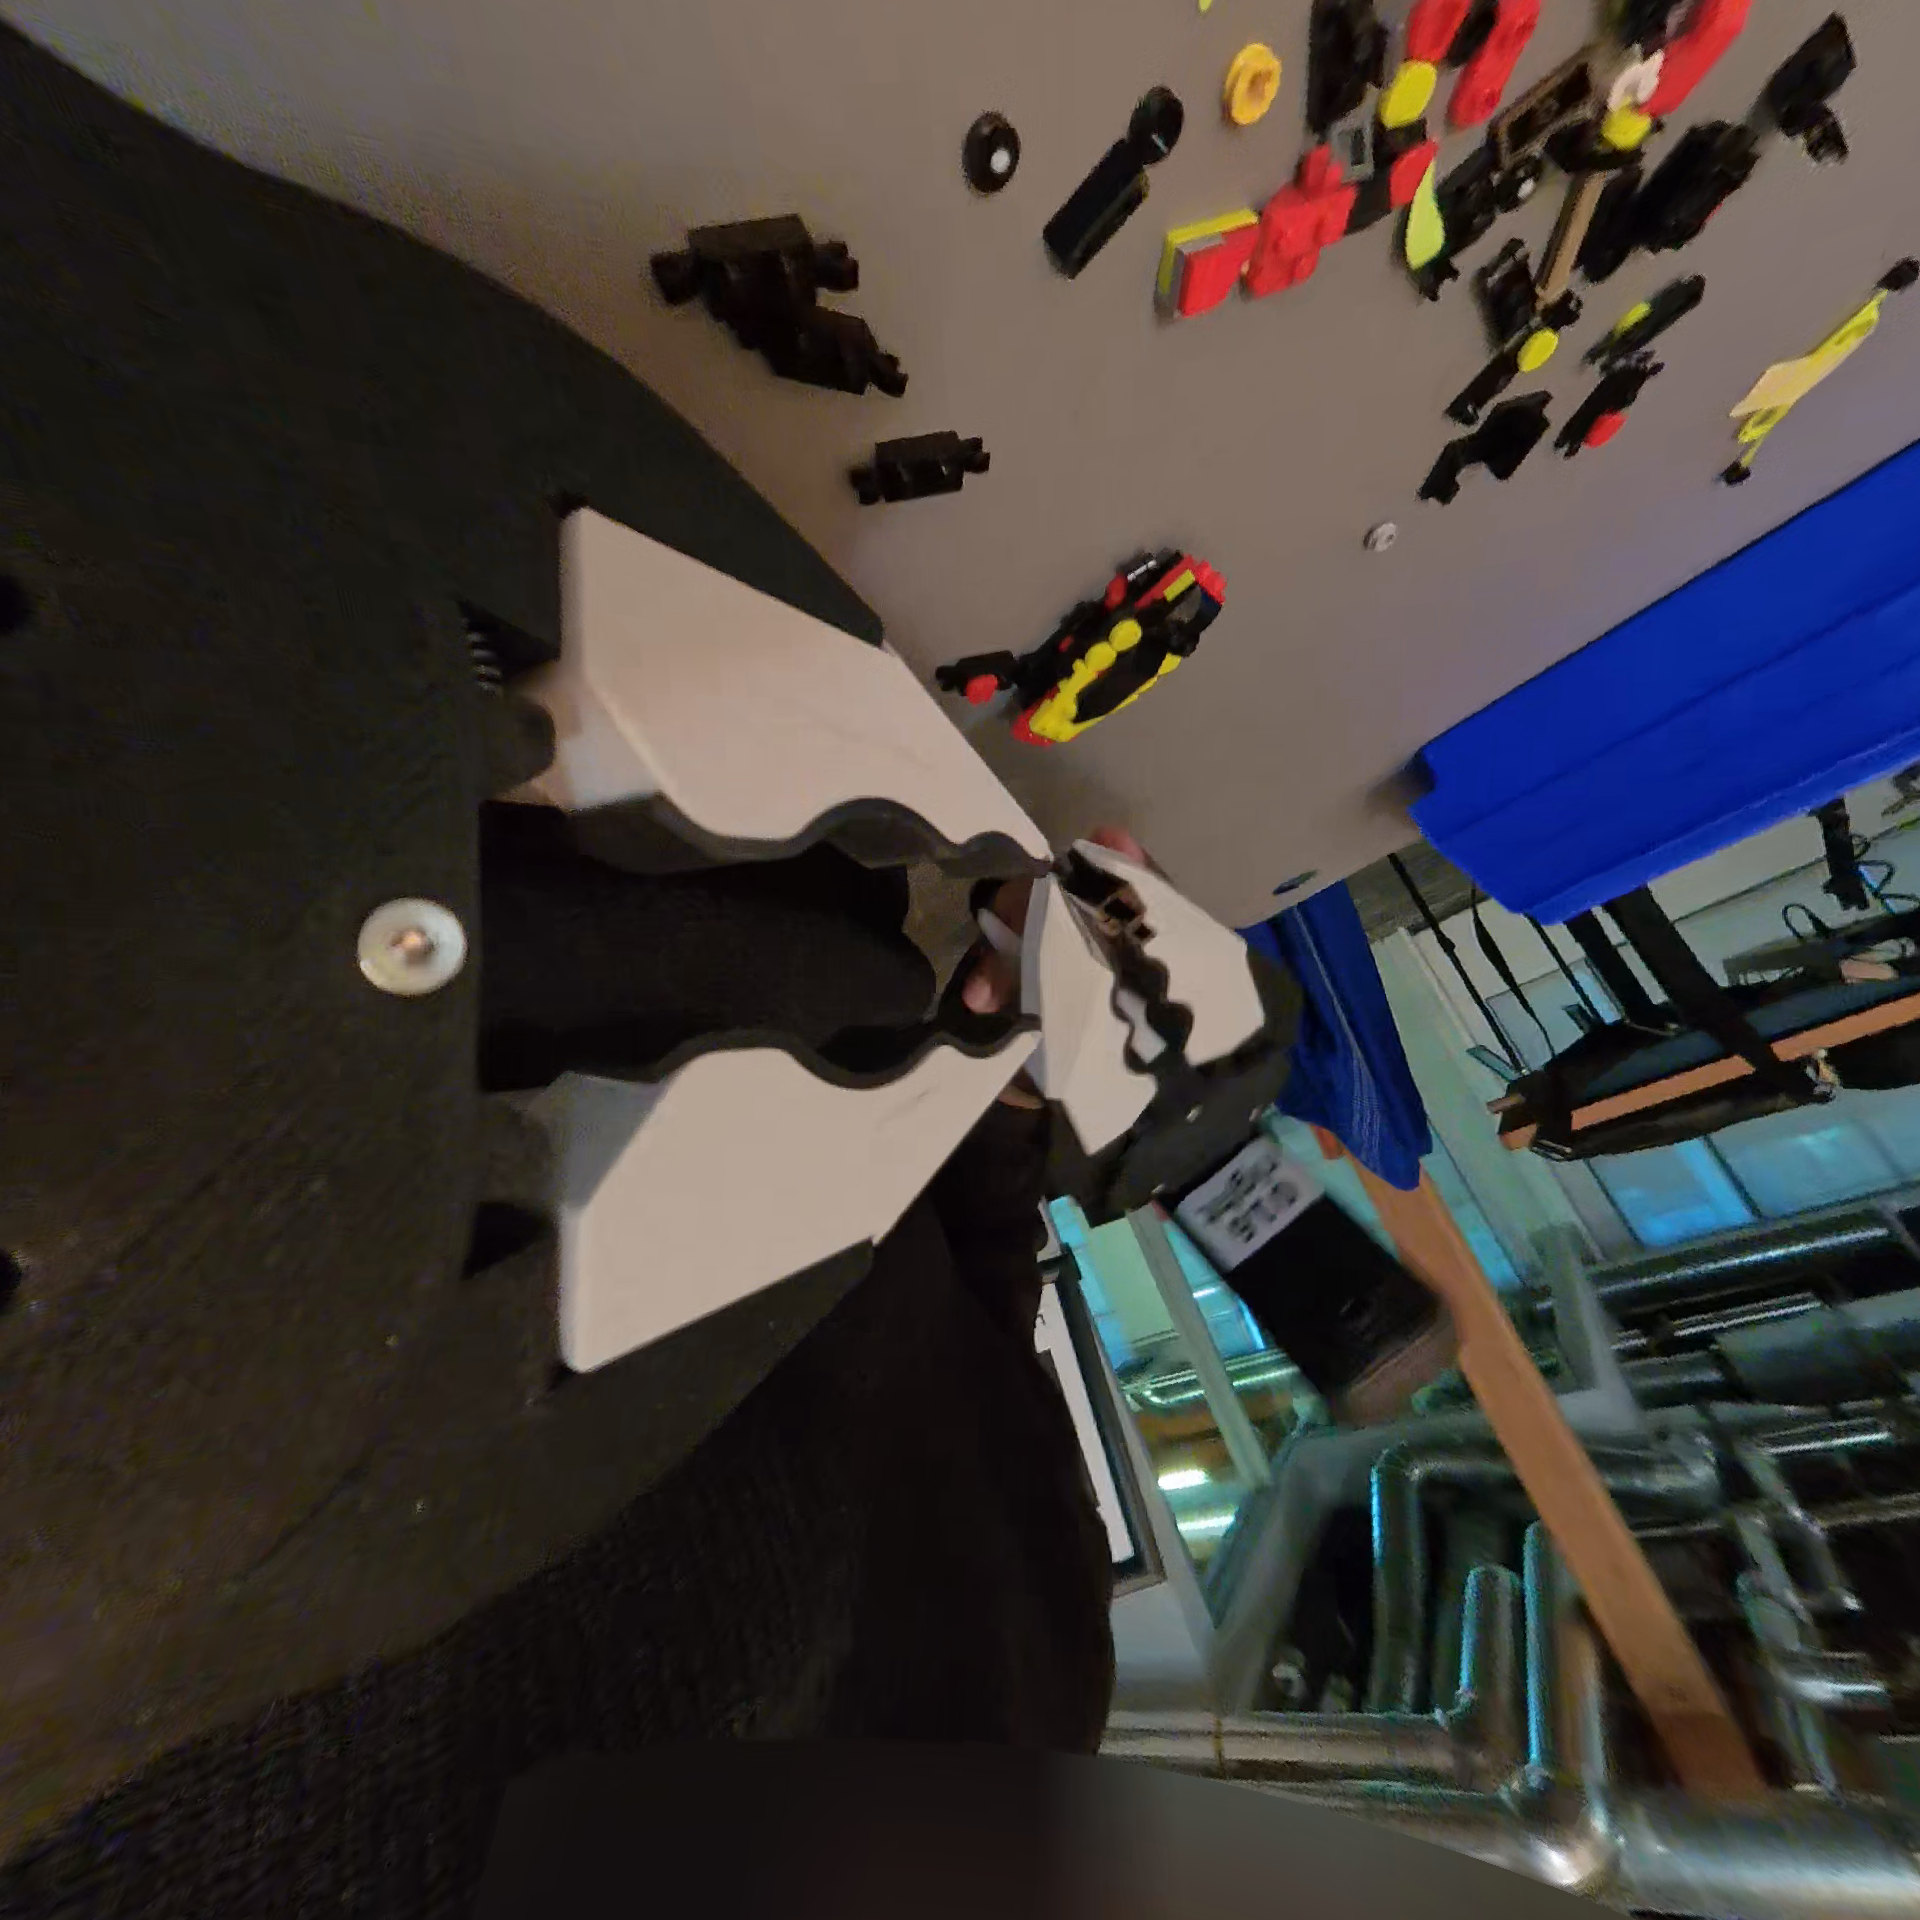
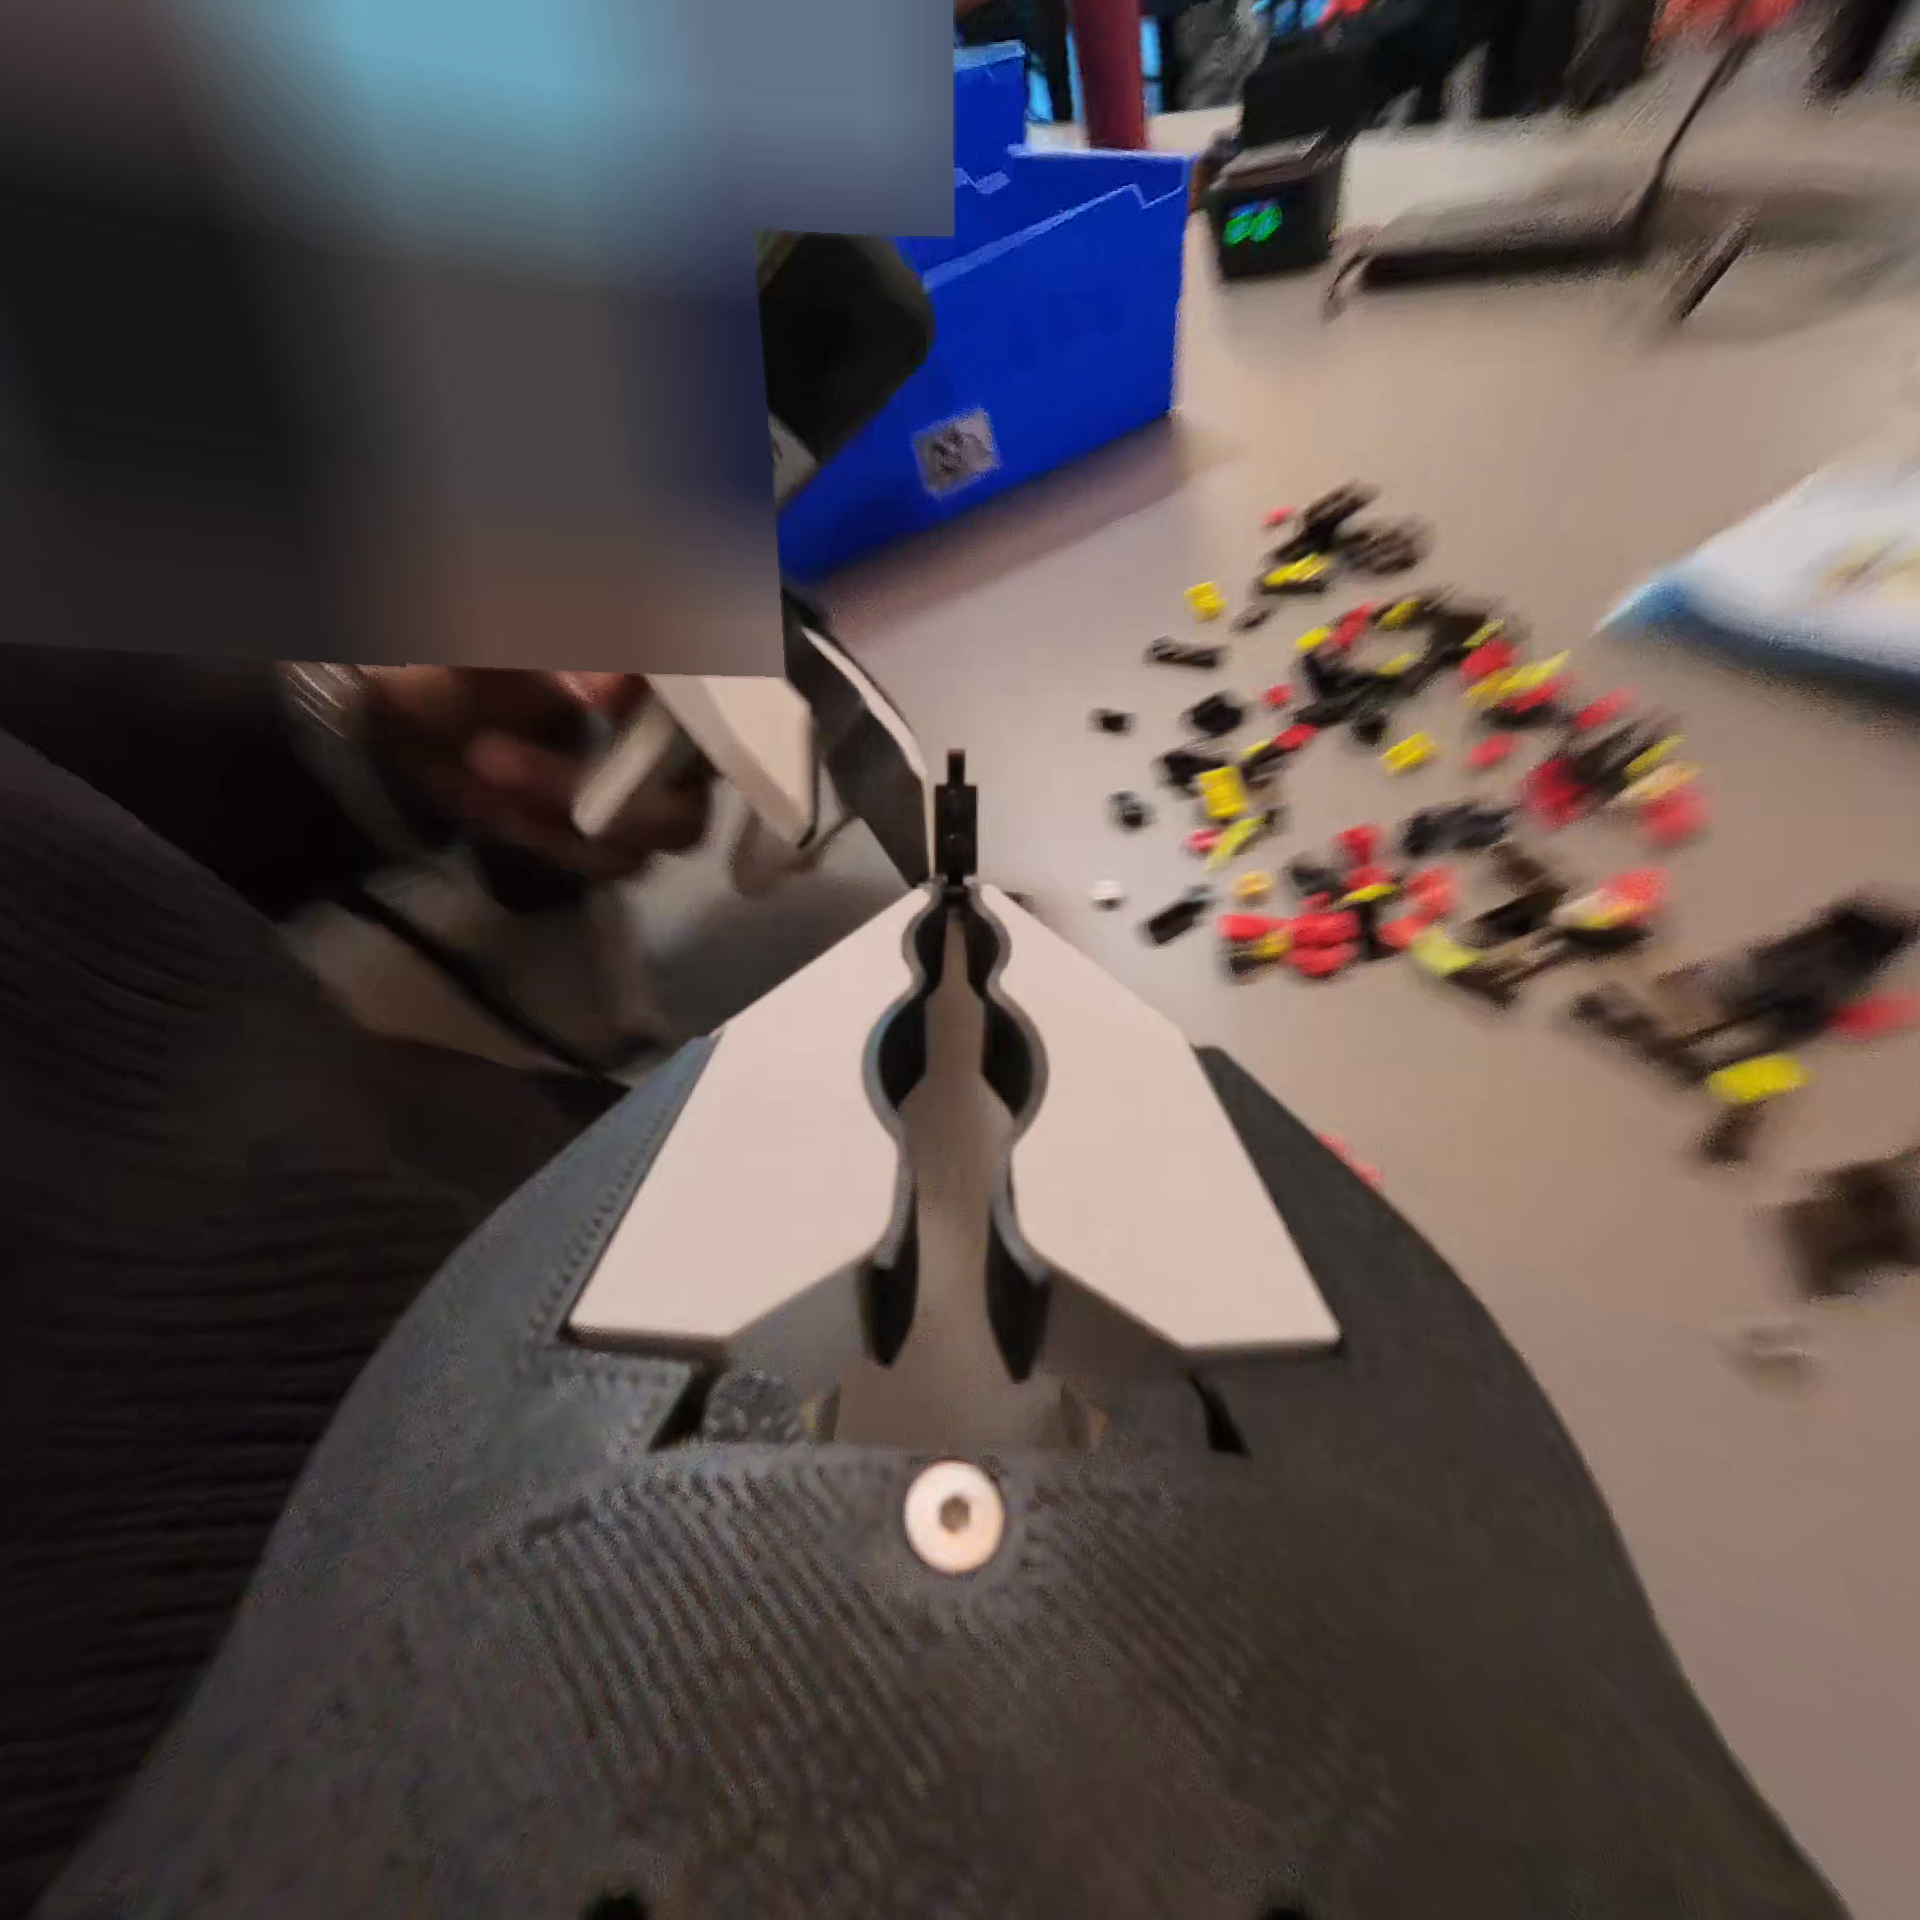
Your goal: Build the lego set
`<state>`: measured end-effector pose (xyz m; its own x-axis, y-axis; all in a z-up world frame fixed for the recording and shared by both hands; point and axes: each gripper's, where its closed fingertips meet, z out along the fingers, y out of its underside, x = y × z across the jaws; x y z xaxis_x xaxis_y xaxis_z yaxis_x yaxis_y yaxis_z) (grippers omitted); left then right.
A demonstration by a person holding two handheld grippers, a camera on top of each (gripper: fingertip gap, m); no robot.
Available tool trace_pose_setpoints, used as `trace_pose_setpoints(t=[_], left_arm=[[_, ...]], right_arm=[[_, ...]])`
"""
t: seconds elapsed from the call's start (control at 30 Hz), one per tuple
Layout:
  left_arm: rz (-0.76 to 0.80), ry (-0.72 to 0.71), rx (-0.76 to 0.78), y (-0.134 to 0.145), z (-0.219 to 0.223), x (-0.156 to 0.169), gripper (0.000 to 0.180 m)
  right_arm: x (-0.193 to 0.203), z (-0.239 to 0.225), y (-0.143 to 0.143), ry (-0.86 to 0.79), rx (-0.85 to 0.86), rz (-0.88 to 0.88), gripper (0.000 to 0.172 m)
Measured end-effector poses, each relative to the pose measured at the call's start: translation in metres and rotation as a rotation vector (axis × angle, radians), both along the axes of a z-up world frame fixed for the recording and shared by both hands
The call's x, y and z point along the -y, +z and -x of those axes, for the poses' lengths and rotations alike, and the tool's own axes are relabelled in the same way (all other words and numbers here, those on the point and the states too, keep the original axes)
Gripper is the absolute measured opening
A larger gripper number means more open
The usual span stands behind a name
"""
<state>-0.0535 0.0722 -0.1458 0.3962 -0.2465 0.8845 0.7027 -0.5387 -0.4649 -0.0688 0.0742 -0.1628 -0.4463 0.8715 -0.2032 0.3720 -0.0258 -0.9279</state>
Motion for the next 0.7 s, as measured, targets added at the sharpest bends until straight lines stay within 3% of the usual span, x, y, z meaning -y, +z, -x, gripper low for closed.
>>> trace_pose_setpoints(t=[0.13, 0.4, 0.5, 0.7], left_arm=[[0.031, 0.031, -0.01, -0.007, 0.006, -0.001, 0.019], [0.025, 0.045, -0.071, -0.009, 0.012, 0.001, 0.005], [-0.023, 0.048, -0.128, -0.003, 0.012, 0.002, 0.005], [-0.184, 0.011, -0.241, 0.019, 0.006, 0.007, 0.005]], right_arm=[[0.002, -0.001, -0.006, -0.003, -0.093, -0.336, 0.001], [0.007, -0.006, 0.001, -0.026, -0.219, -0.618, 0.001], [0.014, -0.008, 0.007, 0.006, -0.241, -0.527, 0.019], [0.017, -0.016, 0.036, 0.09, -0.124, 0.025, 0.042]])
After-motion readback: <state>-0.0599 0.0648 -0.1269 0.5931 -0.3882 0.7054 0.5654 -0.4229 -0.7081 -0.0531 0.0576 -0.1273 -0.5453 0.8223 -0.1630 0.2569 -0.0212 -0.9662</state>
